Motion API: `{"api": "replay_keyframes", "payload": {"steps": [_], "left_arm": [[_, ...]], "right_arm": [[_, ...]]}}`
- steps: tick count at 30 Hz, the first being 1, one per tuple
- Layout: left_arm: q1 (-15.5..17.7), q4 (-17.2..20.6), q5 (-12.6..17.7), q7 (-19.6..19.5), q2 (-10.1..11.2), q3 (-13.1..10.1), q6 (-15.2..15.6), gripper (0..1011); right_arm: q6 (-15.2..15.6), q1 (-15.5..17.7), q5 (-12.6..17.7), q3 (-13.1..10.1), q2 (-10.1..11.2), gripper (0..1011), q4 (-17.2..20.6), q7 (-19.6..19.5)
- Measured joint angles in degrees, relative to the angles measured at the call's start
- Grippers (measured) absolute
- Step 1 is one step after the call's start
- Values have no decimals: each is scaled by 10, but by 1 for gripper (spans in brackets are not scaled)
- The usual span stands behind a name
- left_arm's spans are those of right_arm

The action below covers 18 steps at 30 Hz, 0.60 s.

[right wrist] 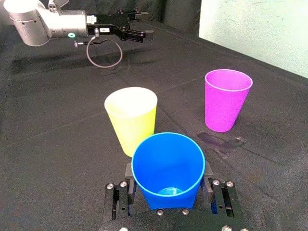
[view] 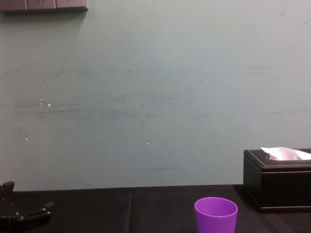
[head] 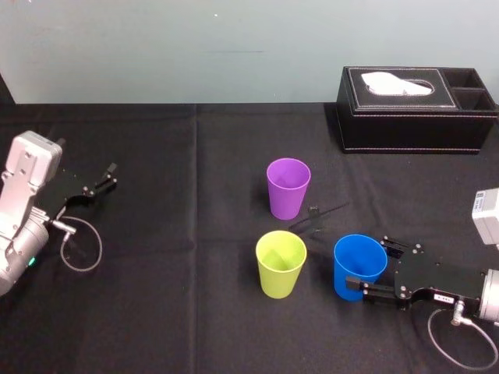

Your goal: Stack the three plastic cups sequentially using one hand.

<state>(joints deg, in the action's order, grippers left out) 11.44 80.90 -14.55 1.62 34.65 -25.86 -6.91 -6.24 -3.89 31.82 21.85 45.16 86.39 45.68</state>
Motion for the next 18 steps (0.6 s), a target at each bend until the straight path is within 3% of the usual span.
{"api": "replay_keyframes", "payload": {"steps": [18], "left_arm": [[0,0,0,0,0,0,0,1011]], "right_arm": [[0,0,0,-1,1,729,1,0]]}}
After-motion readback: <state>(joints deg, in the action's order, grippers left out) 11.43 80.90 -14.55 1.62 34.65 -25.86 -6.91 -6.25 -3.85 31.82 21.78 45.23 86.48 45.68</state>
